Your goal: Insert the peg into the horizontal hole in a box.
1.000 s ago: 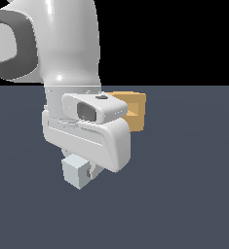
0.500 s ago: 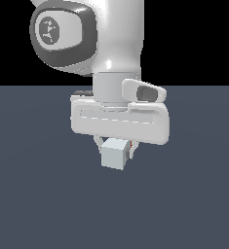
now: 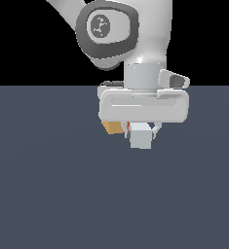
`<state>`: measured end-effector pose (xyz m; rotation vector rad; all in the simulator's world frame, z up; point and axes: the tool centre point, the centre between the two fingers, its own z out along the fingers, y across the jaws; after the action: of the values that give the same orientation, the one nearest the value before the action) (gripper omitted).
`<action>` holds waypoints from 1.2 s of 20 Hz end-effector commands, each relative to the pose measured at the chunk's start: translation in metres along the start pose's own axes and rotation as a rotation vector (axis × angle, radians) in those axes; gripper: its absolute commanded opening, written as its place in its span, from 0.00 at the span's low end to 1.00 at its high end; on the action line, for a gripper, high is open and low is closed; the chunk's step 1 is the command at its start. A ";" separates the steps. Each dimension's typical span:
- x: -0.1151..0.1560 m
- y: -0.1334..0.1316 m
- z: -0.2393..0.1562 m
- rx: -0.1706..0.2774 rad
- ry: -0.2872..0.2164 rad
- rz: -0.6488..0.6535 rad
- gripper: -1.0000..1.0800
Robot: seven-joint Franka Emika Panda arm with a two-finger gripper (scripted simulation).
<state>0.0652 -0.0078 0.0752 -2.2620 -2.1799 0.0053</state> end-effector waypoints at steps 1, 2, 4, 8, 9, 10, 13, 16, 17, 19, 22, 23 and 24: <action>0.015 0.013 -0.007 -0.004 0.000 -0.071 0.00; 0.021 0.017 -0.009 -0.004 0.001 -0.096 0.00; 0.032 0.025 -0.012 -0.003 0.001 -0.143 0.00; 0.051 0.035 -0.017 -0.003 0.001 -0.220 0.00; 0.055 0.037 -0.018 -0.003 0.001 -0.236 0.00; 0.059 0.039 -0.019 -0.003 0.001 -0.251 0.00; 0.068 0.043 -0.021 -0.003 0.002 -0.285 0.00; 0.074 0.045 -0.022 -0.003 0.002 -0.306 0.00; 0.075 0.045 -0.022 -0.003 0.002 -0.310 0.00; 0.076 0.045 -0.022 -0.003 0.002 -0.314 0.00; 0.076 0.045 -0.022 -0.003 0.002 -0.314 0.00; 0.076 0.044 -0.020 0.001 0.002 -0.313 0.00; 0.076 0.045 -0.022 -0.002 0.002 -0.316 0.00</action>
<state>0.1117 0.0662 0.0942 -1.8909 -2.5039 0.0059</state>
